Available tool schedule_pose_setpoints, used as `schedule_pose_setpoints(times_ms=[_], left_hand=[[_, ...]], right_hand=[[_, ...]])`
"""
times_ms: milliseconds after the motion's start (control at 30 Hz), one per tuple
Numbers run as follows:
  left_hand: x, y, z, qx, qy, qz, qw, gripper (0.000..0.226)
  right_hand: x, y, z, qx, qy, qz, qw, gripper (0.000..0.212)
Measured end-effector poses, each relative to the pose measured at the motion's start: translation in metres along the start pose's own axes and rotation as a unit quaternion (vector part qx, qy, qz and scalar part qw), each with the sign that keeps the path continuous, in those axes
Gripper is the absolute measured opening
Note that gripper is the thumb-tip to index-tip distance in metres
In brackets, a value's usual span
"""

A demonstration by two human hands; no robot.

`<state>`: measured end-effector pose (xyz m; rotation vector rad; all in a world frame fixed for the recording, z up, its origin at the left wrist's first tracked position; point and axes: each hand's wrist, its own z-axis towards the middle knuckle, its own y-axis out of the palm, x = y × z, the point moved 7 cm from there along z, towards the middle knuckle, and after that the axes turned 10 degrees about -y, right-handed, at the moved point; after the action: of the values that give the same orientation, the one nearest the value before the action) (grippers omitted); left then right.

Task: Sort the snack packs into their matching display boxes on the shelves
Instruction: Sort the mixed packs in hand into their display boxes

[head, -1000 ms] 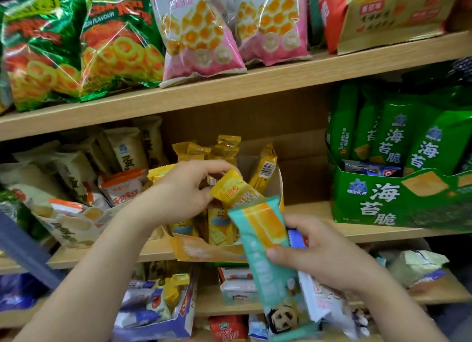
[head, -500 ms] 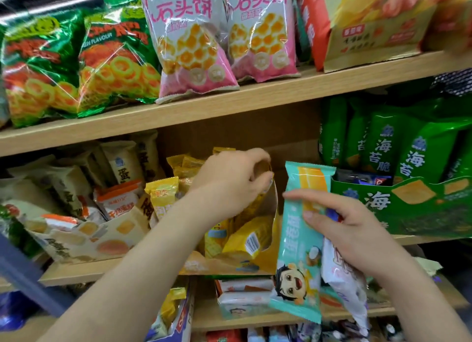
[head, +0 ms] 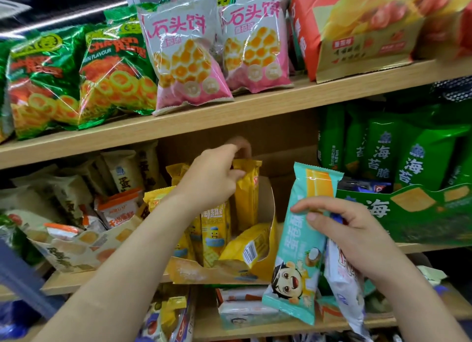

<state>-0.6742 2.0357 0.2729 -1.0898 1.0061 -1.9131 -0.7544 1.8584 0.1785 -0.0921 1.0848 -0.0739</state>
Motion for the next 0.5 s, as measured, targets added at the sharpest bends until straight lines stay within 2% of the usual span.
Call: schedule_pose_setpoints(times_ms=[67, 167, 267, 333, 433, 500], left_hand=[[-0.006, 0.005, 0.006, 0.000, -0.040, 0.007, 0.999, 0.031], [-0.009, 0.014, 0.008, -0.009, -0.096, 0.065, 0.993, 0.018], [0.002, 0.012, 0.000, 0.028, -0.015, 0.134, 0.991, 0.029], [0.002, 0.001, -0.007, 0.054, 0.024, 0.104, 0.993, 0.030], [-0.006, -0.006, -0.017, 0.032, 0.008, 0.032, 0.999, 0.023], [-0.003, -0.005, -0.016, 0.040, -0.006, 0.070, 0.997, 0.034]], right_hand=[[0.001, 0.002, 0.002, -0.006, 0.006, 0.005, 1.000, 0.039], [0.002, 0.006, 0.003, -0.018, 0.028, 0.031, 0.999, 0.039], [0.002, 0.009, 0.004, -0.033, 0.041, 0.028, 0.998, 0.037], [0.002, 0.009, 0.005, -0.033, 0.045, 0.022, 0.998, 0.036], [0.002, 0.010, 0.006, -0.031, 0.055, 0.024, 0.998, 0.036], [0.002, 0.013, 0.007, -0.030, 0.055, 0.022, 0.998, 0.036]])
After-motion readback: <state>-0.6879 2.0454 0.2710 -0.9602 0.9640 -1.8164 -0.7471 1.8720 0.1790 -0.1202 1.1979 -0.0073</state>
